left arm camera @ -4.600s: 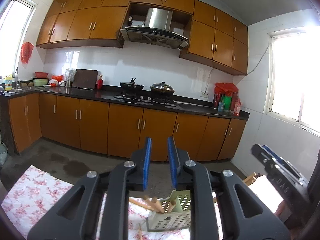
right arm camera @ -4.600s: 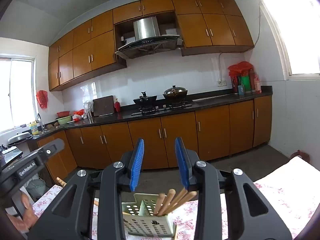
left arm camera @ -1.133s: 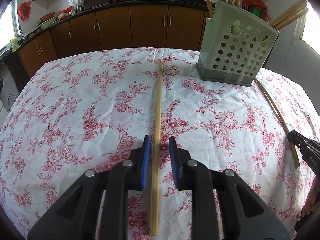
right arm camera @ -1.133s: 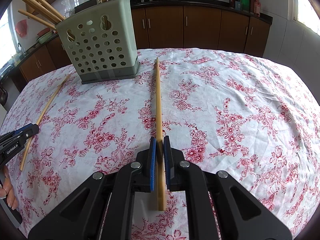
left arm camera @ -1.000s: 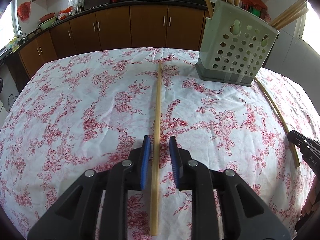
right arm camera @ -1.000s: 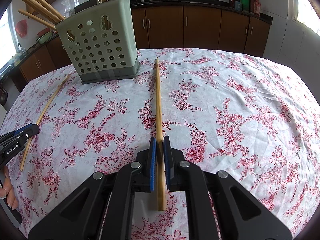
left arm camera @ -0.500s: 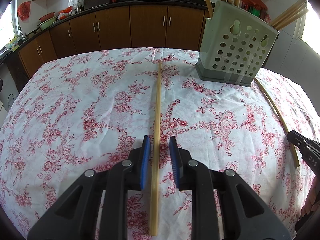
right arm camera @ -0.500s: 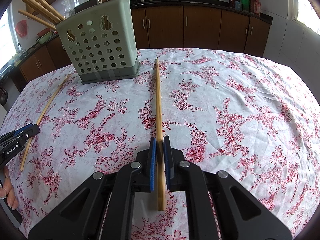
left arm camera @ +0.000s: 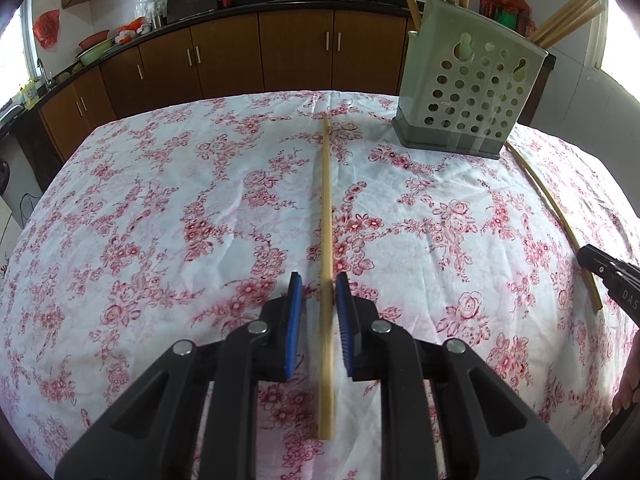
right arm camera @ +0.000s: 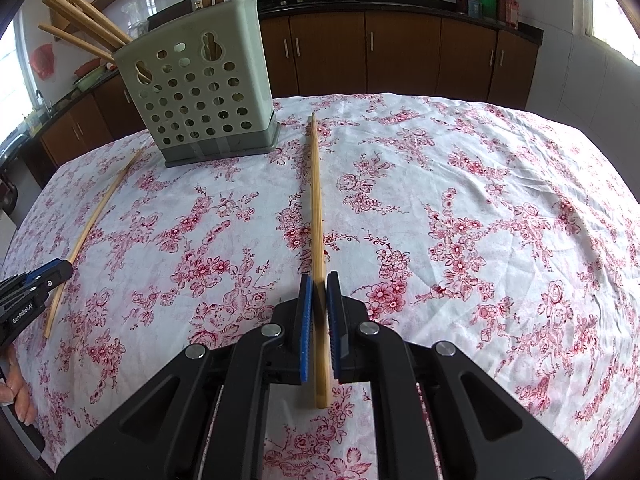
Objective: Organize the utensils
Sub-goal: 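Lift both chopsticks upright over the green holder with both tools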
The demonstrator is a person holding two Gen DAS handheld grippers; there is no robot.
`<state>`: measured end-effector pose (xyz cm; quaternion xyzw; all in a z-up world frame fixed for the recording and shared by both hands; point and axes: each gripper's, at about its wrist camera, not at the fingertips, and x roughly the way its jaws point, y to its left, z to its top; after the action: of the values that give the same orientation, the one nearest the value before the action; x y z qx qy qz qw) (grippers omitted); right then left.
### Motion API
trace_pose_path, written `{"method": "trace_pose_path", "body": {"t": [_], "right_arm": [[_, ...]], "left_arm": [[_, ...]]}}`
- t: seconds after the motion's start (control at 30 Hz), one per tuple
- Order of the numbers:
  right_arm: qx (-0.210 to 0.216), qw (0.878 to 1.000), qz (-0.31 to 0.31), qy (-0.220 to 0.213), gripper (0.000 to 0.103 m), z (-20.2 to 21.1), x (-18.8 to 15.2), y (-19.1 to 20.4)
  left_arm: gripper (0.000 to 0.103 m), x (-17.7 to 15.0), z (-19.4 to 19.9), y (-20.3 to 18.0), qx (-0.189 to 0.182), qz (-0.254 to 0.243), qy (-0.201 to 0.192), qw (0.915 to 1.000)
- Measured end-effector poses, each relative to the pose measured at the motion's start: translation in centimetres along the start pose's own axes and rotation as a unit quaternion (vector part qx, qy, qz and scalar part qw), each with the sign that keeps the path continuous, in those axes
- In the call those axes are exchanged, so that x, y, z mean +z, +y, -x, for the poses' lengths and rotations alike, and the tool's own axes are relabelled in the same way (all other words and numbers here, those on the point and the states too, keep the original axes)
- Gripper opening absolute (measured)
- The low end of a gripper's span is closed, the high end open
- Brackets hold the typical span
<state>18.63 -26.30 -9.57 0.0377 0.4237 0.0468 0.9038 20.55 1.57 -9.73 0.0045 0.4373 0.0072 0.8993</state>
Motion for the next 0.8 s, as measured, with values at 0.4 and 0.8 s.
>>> {"method": "trace_pose_path", "body": {"t": [0.4, 0.8], "right_arm": [[-0.005, 0.997, 0.009, -0.081, 0.008, 5.2, 2.4, -0.3], [0.004, 0.985, 0.002, -0.174, 0.008, 10.7, 5.9, -0.6]], "left_arm": [[0.008, 1.0, 3.9, 0.9, -0.02, -0.022, -0.039, 0.9988], [0.008, 6.8, 12.9, 1.9, -0.043, -0.006, -0.172, 0.9842]]}}
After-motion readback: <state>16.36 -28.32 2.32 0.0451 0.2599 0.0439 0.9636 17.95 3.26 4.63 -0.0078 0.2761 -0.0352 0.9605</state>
